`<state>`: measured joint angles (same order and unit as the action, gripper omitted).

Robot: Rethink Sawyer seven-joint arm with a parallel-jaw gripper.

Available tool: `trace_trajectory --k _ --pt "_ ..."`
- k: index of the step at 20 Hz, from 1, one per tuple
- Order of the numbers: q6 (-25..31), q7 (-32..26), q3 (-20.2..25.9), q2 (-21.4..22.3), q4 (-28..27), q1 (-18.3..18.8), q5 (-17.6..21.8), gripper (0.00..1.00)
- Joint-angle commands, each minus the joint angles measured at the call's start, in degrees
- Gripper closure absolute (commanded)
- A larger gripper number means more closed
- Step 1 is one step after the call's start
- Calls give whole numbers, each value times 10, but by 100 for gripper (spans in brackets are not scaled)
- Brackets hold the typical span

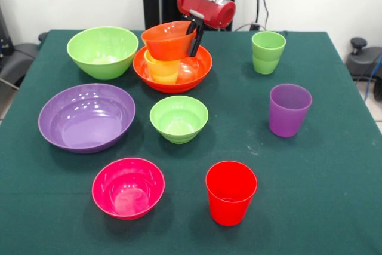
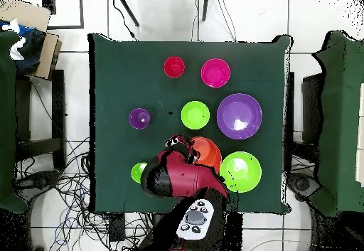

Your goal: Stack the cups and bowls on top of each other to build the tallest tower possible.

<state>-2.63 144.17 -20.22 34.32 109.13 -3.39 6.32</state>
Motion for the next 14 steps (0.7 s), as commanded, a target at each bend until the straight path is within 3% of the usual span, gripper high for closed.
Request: trace_trajectory --k 1,14 --pt "57 44 48 -18 10 -3 -14 100" --pt "51 43 49 -19 12 0 -11 100"
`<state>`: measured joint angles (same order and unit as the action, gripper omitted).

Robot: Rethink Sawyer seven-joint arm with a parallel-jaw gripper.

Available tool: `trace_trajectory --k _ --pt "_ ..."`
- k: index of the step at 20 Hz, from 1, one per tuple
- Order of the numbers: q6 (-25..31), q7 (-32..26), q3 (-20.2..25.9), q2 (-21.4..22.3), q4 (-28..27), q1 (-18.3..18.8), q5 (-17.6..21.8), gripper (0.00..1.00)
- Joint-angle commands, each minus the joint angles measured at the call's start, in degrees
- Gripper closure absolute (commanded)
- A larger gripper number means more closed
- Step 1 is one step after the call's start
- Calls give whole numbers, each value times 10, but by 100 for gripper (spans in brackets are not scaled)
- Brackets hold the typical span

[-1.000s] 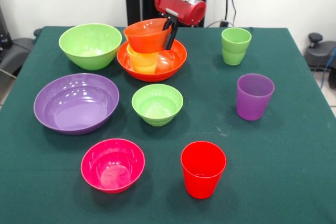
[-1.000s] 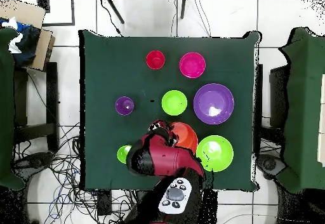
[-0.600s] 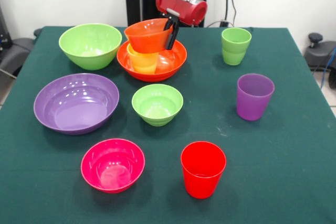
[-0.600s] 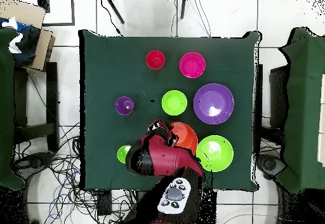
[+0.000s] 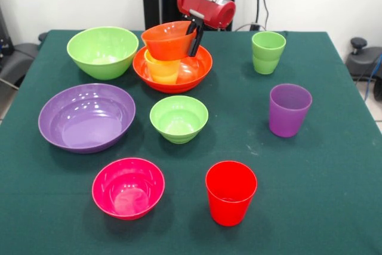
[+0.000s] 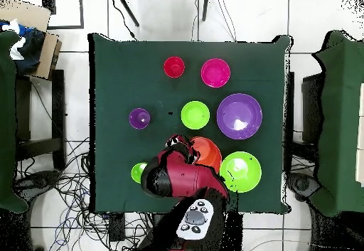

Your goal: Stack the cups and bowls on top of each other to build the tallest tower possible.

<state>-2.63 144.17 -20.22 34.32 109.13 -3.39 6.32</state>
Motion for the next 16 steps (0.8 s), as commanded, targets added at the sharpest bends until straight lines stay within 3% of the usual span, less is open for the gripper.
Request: trace_trajectory --k 1,16 --pt "51 43 48 -19 12 0 -11 100" --pt "56 43 44 -19 10 -3 -13 100"
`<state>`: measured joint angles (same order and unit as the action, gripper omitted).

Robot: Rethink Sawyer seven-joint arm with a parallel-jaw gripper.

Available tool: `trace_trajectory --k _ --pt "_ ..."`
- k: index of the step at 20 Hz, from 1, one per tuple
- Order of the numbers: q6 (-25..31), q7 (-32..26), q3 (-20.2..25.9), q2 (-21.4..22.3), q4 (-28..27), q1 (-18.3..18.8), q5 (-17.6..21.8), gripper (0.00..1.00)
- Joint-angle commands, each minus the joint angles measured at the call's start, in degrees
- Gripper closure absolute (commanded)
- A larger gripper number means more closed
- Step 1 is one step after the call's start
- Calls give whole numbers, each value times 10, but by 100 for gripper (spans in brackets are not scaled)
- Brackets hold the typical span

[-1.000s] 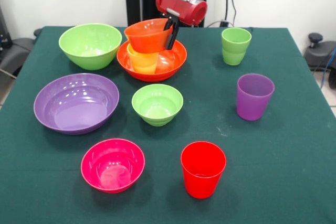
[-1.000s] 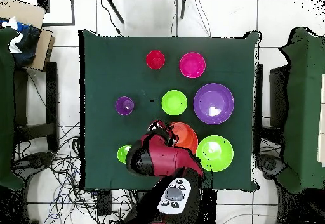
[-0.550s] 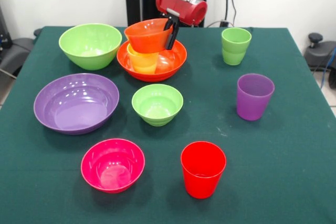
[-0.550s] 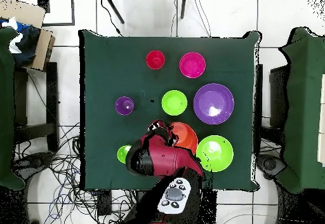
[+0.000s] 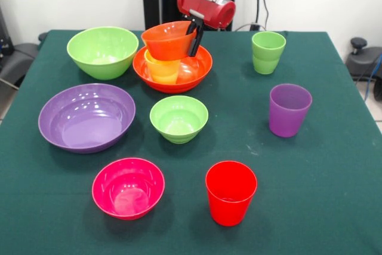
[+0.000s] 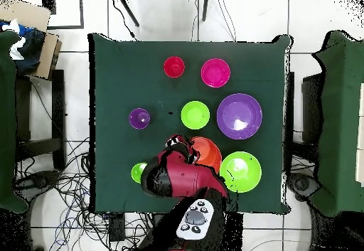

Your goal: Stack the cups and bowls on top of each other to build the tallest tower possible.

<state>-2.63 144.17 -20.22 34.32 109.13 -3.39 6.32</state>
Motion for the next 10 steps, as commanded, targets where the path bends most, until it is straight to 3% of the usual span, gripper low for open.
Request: trace_trajectory --k 1,10 --pt "56 44 45 -18 11 -2 -13 0" --pt "56 40 60 -11 17 11 -8 0"
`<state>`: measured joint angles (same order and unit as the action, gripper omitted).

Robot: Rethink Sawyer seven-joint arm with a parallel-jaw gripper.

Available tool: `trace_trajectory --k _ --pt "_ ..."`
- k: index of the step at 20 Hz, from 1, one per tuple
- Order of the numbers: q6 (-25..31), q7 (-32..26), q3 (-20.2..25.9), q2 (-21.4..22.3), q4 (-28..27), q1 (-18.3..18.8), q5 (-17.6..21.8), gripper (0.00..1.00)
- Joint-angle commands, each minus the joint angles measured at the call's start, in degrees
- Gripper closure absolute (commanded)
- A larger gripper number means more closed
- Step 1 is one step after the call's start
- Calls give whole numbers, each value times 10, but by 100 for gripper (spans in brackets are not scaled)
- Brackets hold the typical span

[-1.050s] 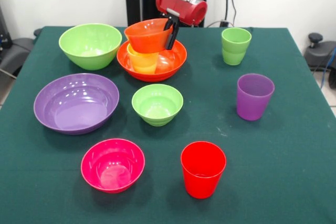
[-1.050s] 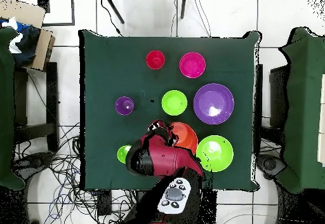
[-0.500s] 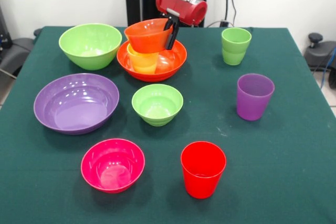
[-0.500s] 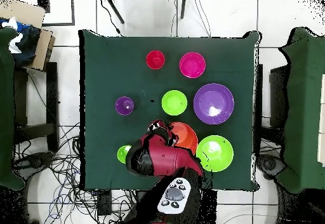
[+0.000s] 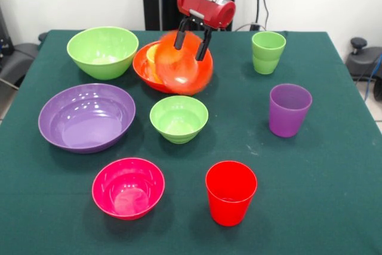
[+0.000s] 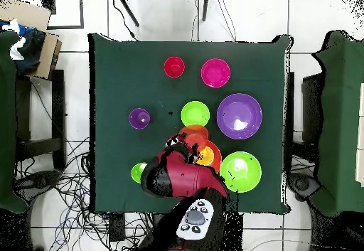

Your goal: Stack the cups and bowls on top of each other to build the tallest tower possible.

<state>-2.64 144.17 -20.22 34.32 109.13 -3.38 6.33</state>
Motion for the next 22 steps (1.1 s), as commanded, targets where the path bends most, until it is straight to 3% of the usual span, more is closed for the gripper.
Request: trace_trajectory --k 1,16,22 --pt "57 41 62 -10 19 13 -9 0" --pt "64 33 58 -8 14 14 -4 0" --pt "105 25 57 33 26 12 -5 0"
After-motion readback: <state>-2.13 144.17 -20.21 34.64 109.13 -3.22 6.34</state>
